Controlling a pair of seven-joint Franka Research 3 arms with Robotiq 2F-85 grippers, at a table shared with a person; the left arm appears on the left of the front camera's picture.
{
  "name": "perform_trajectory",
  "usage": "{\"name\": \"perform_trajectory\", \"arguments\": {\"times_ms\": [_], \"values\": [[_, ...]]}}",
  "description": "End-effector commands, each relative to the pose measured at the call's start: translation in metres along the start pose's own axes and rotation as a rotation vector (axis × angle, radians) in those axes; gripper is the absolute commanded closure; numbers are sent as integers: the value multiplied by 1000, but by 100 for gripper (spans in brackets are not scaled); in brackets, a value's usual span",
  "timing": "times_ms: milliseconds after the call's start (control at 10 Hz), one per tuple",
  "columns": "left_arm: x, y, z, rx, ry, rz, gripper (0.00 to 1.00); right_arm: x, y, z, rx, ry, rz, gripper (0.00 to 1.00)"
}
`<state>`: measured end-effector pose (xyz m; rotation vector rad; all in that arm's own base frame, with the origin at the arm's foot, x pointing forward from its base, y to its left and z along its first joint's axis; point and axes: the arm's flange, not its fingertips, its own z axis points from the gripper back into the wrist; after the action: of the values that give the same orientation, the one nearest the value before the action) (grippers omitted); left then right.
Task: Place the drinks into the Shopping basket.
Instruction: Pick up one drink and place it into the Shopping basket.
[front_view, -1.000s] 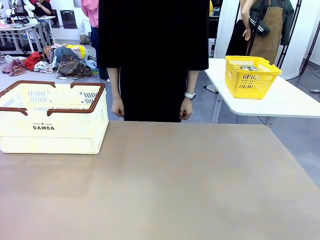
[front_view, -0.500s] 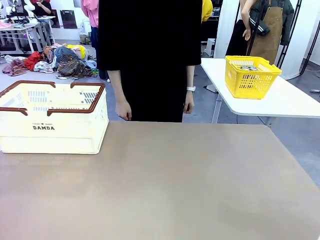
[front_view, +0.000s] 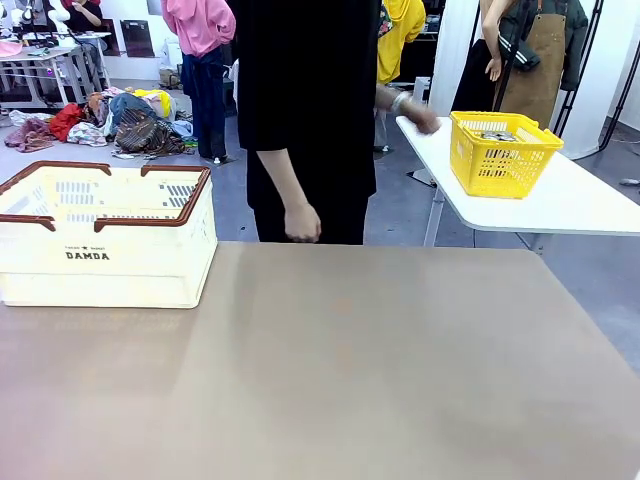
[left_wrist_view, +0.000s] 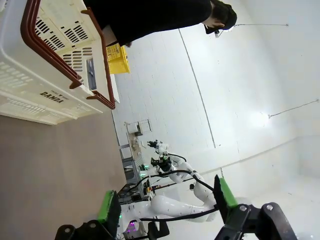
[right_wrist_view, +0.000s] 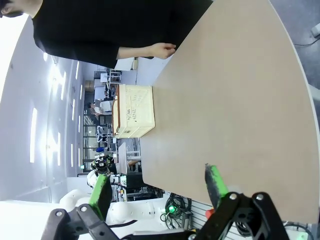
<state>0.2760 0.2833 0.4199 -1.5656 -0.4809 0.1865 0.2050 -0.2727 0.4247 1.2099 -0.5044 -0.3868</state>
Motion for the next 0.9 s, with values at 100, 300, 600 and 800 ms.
{"name": "perform_trajectory", "arguments": {"times_ms": [100, 300, 600, 800], "values": [[-5, -2, -1, -17, 0, -8, 0, 1, 0, 0, 27, -11, 27, 0], [-5, -2, -1, -17, 0, -8, 0, 1, 0, 0, 27, -11, 27, 0], [-5, -2, -1, -17, 0, -8, 0, 1, 0, 0, 27, -11, 27, 0], [-5, -2, -1, -17, 0, -8, 0, 1, 0, 0, 27, -11, 27, 0]]}}
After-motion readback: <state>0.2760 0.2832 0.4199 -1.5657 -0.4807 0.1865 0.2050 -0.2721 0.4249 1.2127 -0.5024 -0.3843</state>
